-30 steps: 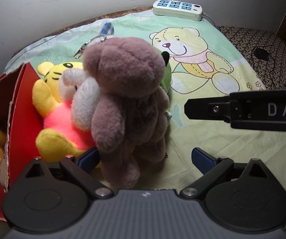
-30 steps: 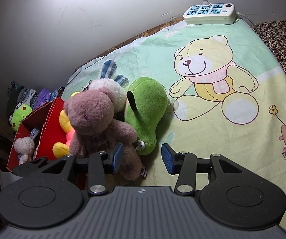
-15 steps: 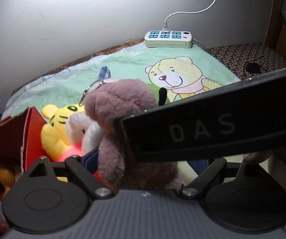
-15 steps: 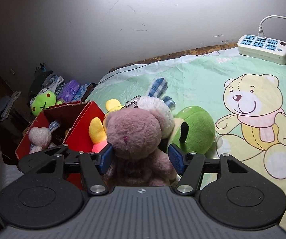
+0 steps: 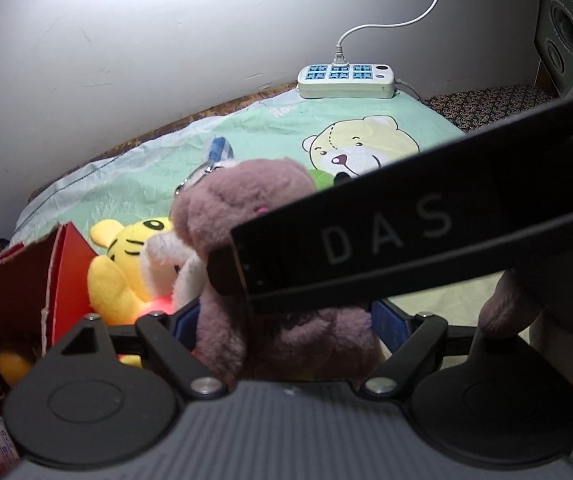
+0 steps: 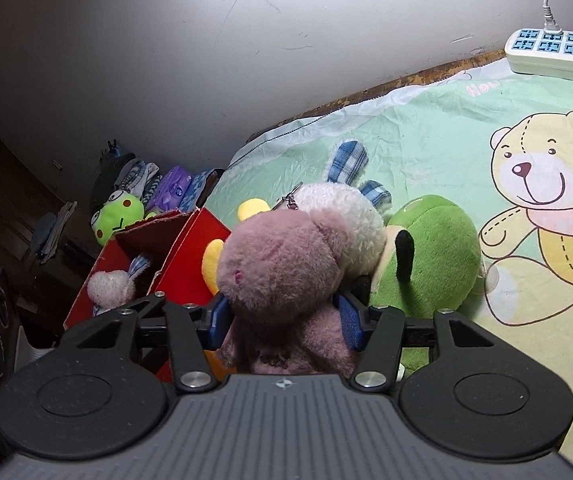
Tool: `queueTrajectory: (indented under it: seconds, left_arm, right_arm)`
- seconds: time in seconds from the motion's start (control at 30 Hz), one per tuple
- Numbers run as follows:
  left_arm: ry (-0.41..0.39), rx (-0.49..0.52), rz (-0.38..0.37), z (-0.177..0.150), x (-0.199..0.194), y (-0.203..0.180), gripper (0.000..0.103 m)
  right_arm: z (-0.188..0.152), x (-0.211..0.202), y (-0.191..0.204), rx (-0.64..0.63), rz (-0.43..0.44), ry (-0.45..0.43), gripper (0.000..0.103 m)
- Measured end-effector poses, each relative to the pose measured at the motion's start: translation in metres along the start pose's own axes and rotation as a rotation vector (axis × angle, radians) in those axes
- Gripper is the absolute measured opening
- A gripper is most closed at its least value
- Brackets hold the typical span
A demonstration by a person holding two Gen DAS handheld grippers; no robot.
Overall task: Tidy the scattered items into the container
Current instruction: 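Grasp the pink-brown teddy bear with the right tool and lift, then carry the held teddy bear with the right tool into the red box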
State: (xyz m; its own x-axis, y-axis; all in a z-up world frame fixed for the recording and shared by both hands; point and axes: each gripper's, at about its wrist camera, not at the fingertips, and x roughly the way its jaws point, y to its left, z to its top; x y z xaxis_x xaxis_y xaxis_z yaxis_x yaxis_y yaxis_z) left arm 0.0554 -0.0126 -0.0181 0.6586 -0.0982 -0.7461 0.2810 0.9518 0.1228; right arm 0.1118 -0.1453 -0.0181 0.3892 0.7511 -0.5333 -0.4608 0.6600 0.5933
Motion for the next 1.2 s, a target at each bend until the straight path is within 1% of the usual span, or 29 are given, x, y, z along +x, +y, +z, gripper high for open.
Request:
queueTrajectory:
  seconds: [0.07, 0.17, 0.33, 0.5, 0.63, 0.67, 0.7, 0.73, 0.83, 0.93, 1.07, 1.2]
  left_arm:
    - [-0.006, 0.007, -0.009, -0.001, -0.006, -0.003, 0.084]
    - [-0.015, 0.008, -0.050, -0.003, -0.019, -0.010, 0.083]
    - [-0.033, 0.034, -0.113, -0.010, -0.040, -0.029, 0.082]
    - [-0.023, 0.055, -0.183, -0.018, -0.052, -0.044, 0.082]
    - [-0.027, 0.083, -0.210, -0.021, -0.062, -0.053, 0.082]
    - [-0.032, 0.091, -0.214, -0.024, -0.066, -0.054, 0.082]
    - [-0.038, 0.101, -0.213, -0.033, -0.074, -0.067, 0.082]
    - [-0.043, 0.113, -0.212, -0.036, -0.079, -0.069, 0.082]
    - [-0.053, 0.137, -0.200, -0.040, -0.086, -0.069, 0.082]
    - [-0.060, 0.135, -0.192, -0.044, -0.098, -0.067, 0.082]
    - [-0.095, 0.160, -0.175, -0.036, -0.113, -0.058, 0.081]
    - [-0.129, 0.201, -0.153, -0.021, -0.129, -0.045, 0.081]
  right_arm:
    - [-0.003, -0.007, -0.001, 0.013, 0.001, 0.000, 0.053]
    - [-0.010, -0.021, -0.001, 0.020, -0.012, -0.008, 0.050]
    - [-0.027, -0.050, -0.002, 0.046, -0.032, -0.018, 0.050]
    - [-0.046, -0.073, 0.000, 0.065, -0.078, -0.023, 0.050]
    - [-0.059, -0.087, 0.005, 0.079, -0.094, -0.040, 0.050]
    - [-0.062, -0.089, 0.007, 0.079, -0.095, -0.041, 0.050]
    - [-0.064, -0.091, 0.009, 0.079, -0.095, -0.041, 0.050]
    - [-0.067, -0.092, 0.011, 0.077, -0.094, -0.039, 0.050]
    - [-0.073, -0.095, 0.018, 0.068, -0.088, -0.034, 0.050]
    - [-0.076, -0.098, 0.027, 0.063, -0.079, -0.045, 0.050]
    - [-0.071, -0.103, 0.042, 0.045, -0.070, -0.089, 0.050]
    - [-0.057, -0.105, 0.058, 0.040, -0.055, -0.139, 0.050]
